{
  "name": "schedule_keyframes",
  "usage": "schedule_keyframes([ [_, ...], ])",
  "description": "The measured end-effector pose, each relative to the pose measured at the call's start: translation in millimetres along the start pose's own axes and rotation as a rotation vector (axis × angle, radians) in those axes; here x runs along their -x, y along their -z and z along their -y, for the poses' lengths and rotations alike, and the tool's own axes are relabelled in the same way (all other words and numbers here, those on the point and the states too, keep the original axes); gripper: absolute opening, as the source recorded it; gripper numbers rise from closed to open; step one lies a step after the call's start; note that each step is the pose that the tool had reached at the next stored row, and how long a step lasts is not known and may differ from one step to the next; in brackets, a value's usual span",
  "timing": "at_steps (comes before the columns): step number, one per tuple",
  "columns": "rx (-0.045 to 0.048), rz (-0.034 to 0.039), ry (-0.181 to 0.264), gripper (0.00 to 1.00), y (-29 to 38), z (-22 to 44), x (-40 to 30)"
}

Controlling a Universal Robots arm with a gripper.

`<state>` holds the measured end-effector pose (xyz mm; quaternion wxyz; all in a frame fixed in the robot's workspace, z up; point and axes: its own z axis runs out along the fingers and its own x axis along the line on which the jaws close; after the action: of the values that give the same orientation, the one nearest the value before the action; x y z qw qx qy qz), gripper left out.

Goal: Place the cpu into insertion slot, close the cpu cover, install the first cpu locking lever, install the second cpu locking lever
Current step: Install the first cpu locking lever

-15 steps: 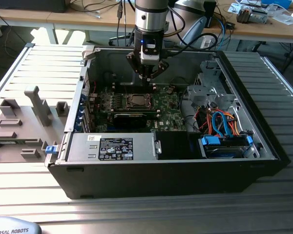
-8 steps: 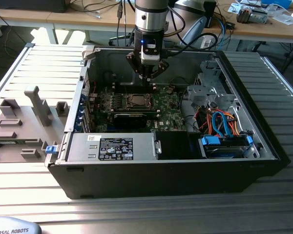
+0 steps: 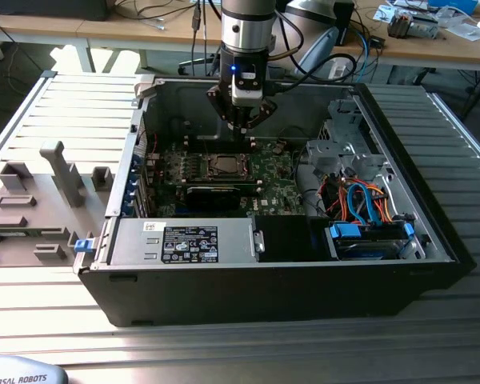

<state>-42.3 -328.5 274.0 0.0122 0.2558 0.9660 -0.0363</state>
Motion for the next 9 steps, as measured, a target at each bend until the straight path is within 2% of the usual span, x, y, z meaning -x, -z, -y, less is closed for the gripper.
schedule_keyframes([
  [9,0.0006,0.0009,0.014,0.11,0.0,0.0,0.0],
])
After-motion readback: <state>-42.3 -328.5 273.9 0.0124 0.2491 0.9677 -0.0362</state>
